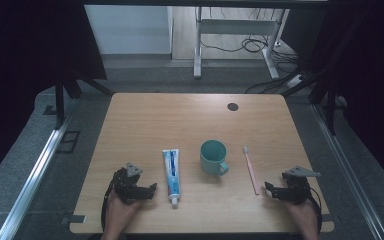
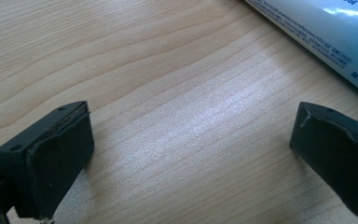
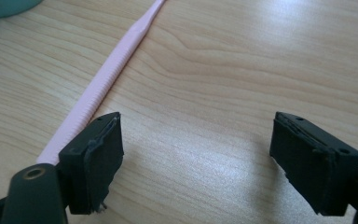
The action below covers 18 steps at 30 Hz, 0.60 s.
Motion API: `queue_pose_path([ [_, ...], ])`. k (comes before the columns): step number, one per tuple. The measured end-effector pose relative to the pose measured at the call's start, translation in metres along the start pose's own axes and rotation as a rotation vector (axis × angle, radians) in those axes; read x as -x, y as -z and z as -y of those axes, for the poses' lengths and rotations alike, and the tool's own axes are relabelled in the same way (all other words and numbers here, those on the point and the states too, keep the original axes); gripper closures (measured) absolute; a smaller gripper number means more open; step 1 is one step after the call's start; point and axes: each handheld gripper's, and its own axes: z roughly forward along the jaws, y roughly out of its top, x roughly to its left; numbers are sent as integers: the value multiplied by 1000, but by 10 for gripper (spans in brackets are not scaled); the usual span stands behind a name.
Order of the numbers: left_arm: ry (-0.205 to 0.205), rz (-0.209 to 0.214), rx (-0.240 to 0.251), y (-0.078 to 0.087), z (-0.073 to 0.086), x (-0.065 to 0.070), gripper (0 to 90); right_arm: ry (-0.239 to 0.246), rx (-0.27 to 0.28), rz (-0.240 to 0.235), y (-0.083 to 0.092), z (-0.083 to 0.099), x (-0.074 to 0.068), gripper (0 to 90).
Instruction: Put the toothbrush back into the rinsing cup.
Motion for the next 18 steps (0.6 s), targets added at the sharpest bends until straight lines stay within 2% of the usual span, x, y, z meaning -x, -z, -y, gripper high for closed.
queue_pose_path([
  [7, 0, 0, 0, 0, 0, 0, 0, -7, 22, -9, 6, -3, 0, 242],
  [18, 0, 0, 0, 0, 0, 0, 0, 2, 19, -21, 12, -11, -4, 304],
])
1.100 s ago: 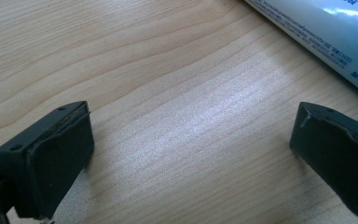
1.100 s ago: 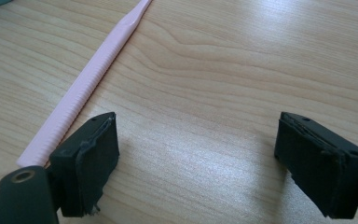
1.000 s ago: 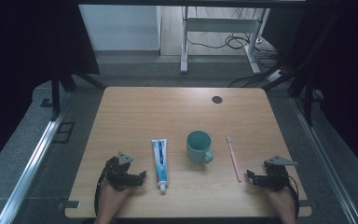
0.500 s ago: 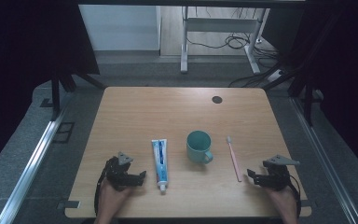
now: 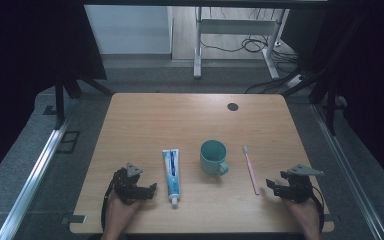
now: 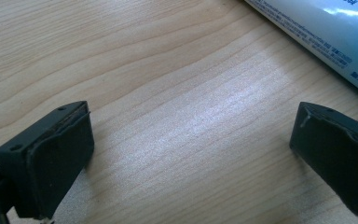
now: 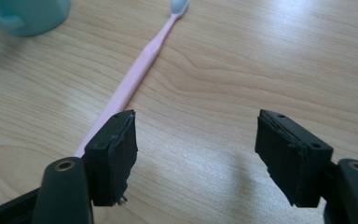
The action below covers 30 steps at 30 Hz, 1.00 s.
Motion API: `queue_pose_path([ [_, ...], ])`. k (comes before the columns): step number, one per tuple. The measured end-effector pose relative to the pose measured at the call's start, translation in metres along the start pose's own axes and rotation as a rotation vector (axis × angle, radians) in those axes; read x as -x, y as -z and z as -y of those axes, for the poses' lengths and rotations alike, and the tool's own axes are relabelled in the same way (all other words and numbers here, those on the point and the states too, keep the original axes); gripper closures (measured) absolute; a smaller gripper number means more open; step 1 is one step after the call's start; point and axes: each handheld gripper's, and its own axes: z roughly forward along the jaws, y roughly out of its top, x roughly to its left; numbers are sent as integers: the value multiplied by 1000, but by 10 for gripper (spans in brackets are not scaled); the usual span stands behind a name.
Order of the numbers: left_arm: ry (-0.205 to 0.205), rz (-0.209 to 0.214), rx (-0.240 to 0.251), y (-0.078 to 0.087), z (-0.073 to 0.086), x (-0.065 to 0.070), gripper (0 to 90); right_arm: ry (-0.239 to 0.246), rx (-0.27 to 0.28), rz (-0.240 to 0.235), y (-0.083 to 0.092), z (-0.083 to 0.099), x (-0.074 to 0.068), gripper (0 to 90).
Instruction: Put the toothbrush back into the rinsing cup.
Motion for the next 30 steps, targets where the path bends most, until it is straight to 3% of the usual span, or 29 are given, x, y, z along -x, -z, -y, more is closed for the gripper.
queue_pose_path([
  [7, 0, 0, 0, 0, 0, 0, 0, 11, -2, -48, 0, -9, -11, 387],
  [18, 0, 0, 0, 0, 0, 0, 0, 39, -32, -89, -8, -17, -22, 434],
  [23, 0, 0, 0, 0, 0, 0, 0, 73, -40, -128, -12, -23, -29, 563],
  [27, -1, 0, -1, 0, 0, 0, 0, 98, -52, -193, -18, -28, -40, 756],
  [30, -1, 0, -1, 0, 0, 0, 0, 118, -71, -206, -23, -30, -46, 811],
])
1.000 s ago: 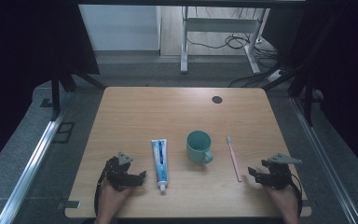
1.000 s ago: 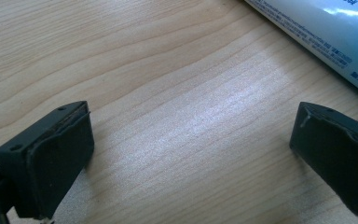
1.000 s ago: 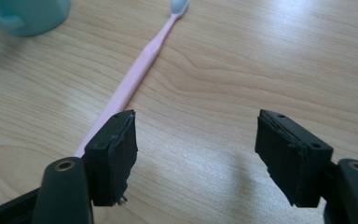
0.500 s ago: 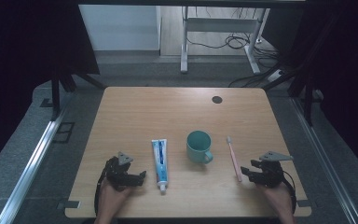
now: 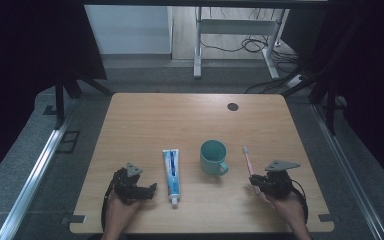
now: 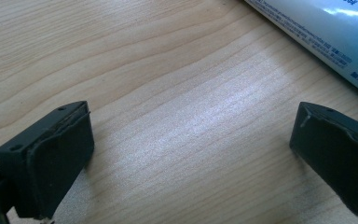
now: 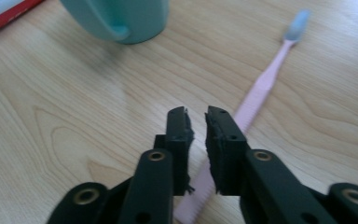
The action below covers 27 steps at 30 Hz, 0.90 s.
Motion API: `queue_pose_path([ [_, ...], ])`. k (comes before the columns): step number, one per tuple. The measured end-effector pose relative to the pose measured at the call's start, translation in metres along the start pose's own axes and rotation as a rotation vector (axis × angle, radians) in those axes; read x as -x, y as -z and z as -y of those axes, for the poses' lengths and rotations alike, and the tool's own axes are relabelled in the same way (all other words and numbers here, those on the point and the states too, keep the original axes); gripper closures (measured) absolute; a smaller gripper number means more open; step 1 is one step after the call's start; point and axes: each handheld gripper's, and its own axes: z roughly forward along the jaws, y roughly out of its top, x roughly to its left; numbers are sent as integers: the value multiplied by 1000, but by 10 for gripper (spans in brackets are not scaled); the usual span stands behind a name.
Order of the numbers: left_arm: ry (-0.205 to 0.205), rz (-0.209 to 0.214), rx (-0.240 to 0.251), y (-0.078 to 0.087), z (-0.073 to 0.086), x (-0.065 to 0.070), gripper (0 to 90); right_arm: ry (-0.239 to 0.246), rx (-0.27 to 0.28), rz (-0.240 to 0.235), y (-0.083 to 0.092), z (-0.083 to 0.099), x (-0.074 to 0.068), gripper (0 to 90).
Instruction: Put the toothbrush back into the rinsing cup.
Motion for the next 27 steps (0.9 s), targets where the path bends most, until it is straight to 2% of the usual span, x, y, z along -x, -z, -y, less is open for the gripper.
queue_pose_path([
  [7, 1, 0, 1, 0, 0, 0, 0, 7, -36, 1, -9, 1, -1, 815],
  [27, 1, 0, 1, 0, 0, 0, 0, -36, -36, 30, 0, 11, 14, 802],
])
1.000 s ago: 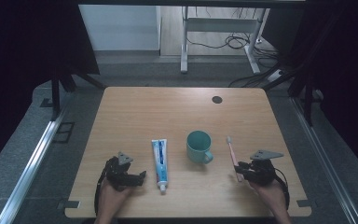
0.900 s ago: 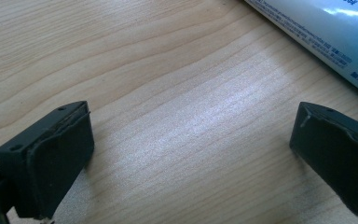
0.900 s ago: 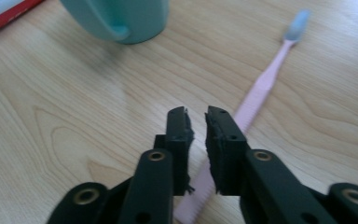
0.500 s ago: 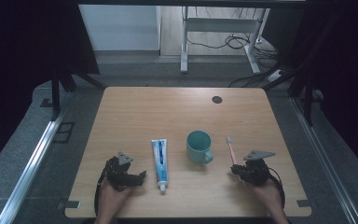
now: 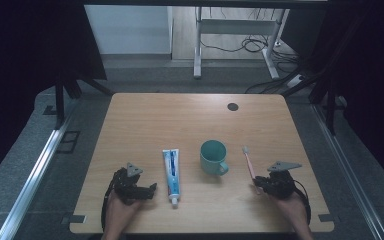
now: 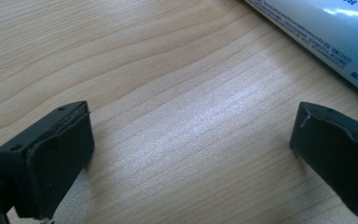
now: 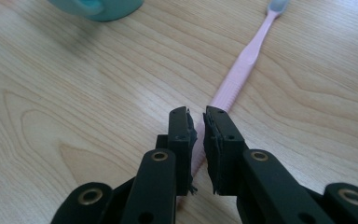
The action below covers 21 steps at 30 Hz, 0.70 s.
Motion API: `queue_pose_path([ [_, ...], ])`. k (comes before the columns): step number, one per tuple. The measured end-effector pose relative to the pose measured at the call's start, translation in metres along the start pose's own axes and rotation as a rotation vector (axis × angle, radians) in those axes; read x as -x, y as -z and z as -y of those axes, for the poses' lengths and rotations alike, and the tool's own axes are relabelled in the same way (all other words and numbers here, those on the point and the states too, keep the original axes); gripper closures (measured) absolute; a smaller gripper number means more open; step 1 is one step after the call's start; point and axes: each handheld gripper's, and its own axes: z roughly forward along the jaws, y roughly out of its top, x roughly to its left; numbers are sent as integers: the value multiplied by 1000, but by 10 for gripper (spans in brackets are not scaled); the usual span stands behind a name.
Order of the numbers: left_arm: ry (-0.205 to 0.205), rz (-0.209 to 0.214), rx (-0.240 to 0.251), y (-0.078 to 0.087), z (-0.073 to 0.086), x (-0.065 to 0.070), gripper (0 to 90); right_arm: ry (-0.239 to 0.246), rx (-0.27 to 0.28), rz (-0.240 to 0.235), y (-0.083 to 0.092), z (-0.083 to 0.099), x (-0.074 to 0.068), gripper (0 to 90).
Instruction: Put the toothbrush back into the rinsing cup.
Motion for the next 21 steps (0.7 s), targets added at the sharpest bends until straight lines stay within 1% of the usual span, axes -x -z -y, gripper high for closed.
queue_pose_path([
  [1, 0, 0, 0, 0, 0, 0, 0, -1, 3, 0, 1, 0, 0, 802],
  [3, 0, 0, 0, 0, 0, 0, 0, 5, 13, -26, 1, -1, -4, 802],
  [5, 0, 0, 0, 0, 0, 0, 0, 10, 13, -28, 0, -2, -6, 802],
  [6, 0, 0, 0, 0, 0, 0, 0, 26, 2, -37, -3, -3, -10, 803],
  [10, 0, 0, 0, 0, 0, 0, 0, 36, -16, -34, -8, -3, -12, 803],
  [15, 0, 0, 0, 0, 0, 0, 0, 21, -21, -18, -7, -1, -7, 803],
  [16, 0, 0, 0, 0, 0, 0, 0, 12, -20, -12, -6, 0, -4, 803],
  [17, 0, 0, 0, 0, 0, 0, 0, 12, -20, -12, -6, 0, -4, 803],
  [19, 0, 0, 0, 0, 0, 0, 0, 6, -19, 1, -4, 2, 0, 803],
  [21, 1, 0, 0, 0, 0, 0, 0, 1, -18, -1, -4, 3, 1, 802],
])
